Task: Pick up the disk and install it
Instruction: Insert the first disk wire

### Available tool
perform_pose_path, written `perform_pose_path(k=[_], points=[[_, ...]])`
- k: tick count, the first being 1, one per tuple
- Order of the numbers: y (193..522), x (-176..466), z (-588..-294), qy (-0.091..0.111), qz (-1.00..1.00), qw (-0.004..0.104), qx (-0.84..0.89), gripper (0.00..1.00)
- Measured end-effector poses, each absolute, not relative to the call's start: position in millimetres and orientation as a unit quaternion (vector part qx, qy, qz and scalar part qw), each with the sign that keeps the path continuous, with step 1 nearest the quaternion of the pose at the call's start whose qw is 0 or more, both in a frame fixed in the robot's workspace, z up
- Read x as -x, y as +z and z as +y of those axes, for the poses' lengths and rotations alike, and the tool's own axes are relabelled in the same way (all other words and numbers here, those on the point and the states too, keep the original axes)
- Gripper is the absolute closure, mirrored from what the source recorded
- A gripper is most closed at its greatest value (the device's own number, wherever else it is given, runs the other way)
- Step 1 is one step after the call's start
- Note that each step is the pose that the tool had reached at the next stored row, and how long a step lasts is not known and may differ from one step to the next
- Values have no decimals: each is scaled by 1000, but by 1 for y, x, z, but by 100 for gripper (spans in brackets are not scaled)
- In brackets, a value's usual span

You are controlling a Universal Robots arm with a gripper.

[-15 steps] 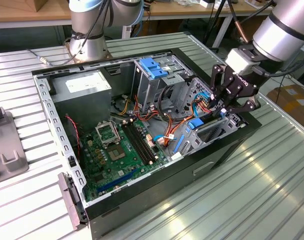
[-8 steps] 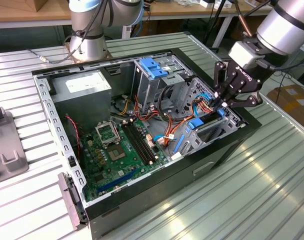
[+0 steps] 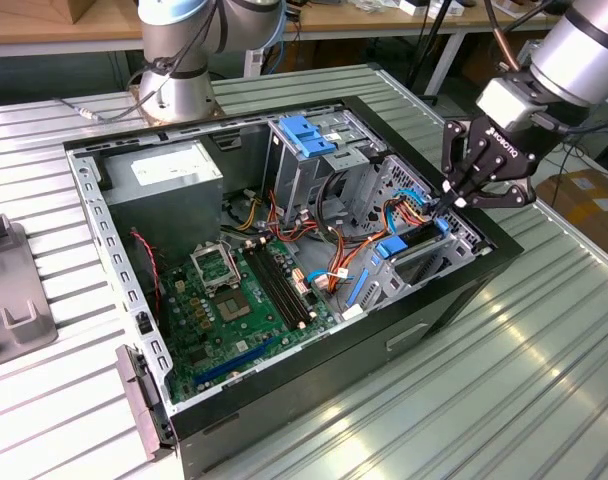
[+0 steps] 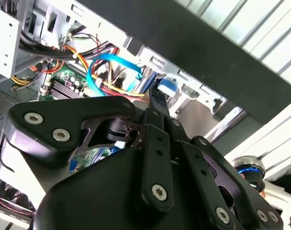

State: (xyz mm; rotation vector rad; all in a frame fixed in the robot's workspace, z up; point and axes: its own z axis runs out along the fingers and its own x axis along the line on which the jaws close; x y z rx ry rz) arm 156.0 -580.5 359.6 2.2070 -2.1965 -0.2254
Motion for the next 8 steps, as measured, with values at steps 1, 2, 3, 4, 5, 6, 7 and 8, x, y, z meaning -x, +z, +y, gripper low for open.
perform_pose_path(k=[1, 2, 3, 4, 5, 6, 7, 8], points=[[360, -159, -580, -73, -704, 10, -707, 90], [360, -163, -580, -73, -704, 11, -707, 90], [360, -165, -580, -74, -704, 12, -707, 90], [360, -167, -580, -74, -704, 12, -707, 90], [360, -167, -580, -74, -704, 12, -707, 90], [360, -167, -580, -74, -704, 12, -707, 90], [360, -167, -580, -74, -704, 12, -707, 90], [360, -167, -580, -74, -704, 12, -707, 90]])
